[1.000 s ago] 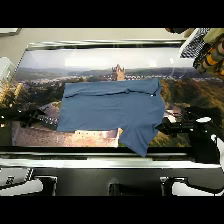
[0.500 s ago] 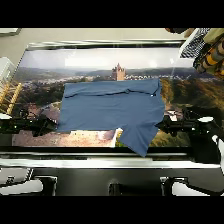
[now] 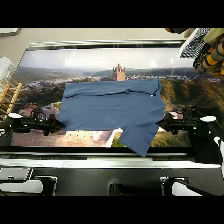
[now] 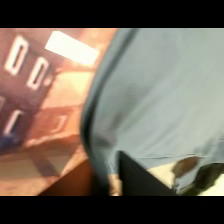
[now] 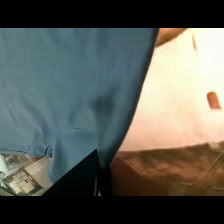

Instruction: Fold the clothes and pants, and hang the long-sleeved shirts on hangers.

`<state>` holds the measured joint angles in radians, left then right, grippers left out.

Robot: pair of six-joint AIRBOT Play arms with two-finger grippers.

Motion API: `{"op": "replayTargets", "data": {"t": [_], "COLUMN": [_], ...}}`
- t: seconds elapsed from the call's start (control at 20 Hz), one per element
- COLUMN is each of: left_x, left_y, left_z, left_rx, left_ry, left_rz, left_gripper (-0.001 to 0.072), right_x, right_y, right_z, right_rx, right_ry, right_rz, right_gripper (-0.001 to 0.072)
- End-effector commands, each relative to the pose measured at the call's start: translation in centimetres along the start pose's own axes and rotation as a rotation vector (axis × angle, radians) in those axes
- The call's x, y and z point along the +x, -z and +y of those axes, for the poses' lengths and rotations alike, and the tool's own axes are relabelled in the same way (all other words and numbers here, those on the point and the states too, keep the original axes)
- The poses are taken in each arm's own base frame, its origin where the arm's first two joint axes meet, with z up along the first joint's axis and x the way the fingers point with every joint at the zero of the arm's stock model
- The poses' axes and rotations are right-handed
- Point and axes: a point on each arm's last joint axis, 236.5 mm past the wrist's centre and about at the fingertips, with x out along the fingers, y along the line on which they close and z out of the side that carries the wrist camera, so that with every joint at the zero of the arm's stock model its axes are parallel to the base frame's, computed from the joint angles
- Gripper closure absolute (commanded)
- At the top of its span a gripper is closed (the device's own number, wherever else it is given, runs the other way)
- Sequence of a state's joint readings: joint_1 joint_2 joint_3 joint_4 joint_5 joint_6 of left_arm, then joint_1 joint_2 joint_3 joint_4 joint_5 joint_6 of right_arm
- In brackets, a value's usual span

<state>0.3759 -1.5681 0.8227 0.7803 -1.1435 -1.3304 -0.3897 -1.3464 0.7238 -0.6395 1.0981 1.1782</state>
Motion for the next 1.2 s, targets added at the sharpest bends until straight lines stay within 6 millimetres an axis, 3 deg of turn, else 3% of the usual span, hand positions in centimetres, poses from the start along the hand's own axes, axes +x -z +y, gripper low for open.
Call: {"op": "replayTargets", "data": {"t": [0.0,0.05,0.15,0.3,0.45,0.55,0.65,0.75,0.9,1.05,1.15], "left_x": [-0.1,-0.6,-1.9,-5.0,-10.4,-15.1,-21.0,-27.8,-37.9,-45.8,-48.9], "left_y": [-0.2,-0.8,-2.0,-3.6,-5.8,-6.3,-5.2,-2.5,4.0,11.6,16.5], "left_z": [0.8,0.3,-1.2,-5.4,-12.7,-18.5,-24.7,-30.4,-35.0,-35.0,-33.7], "left_rx": [0.038,0.052,0.091,0.175,0.284,0.415,0.579,0.709,0.829,0.888,0.871], "left_ry": [-0.052,-0.049,-0.041,0.014,0.137,0.188,0.22,0.257,0.218,0.097,0.054], "left_rz": [0.001,-0.017,-0.061,-0.126,-0.279,-0.397,-0.536,-0.691,-0.96,-1.24,-1.37], "left_gripper": [0.0639,0.0694,0.0694,0.0695,0.0696,0.0696,0.0697,0.0697,0.0698,0.0697,0.0697], "right_x": [-0.7,-0.8,-1.3,-3.3,-6.5,-9.2,-13.4,-19.0,-28.3,-36.4,-40.4], "right_y": [-0.4,-0.4,-0.6,-2.2,-5.6,-7.3,-7.9,-7.0,-2.4,4.4,8.5], "right_z": [0.7,0.9,1.5,5.6,13.0,20.3,27.7,33.8,40.3,43.0,43.3], "right_rx": [-0.025,-0.031,-0.052,-0.17,-0.346,-0.516,-0.673,-0.794,-0.972,-1.075,-1.076], "right_ry": [0.0,-0.002,-0.01,-0.096,-0.171,-0.208,-0.251,-0.279,-0.279,-0.221,-0.209], "right_rz": [-0.031,-0.036,-0.048,-0.11,-0.221,-0.317,-0.43,-0.541,-0.712,-0.897,-1.016], "right_gripper": [0.0686,0.0686,0.0687,0.0688,0.0688,0.0688,0.0688,0.0688,0.0688,0.0688,0.0689]}}
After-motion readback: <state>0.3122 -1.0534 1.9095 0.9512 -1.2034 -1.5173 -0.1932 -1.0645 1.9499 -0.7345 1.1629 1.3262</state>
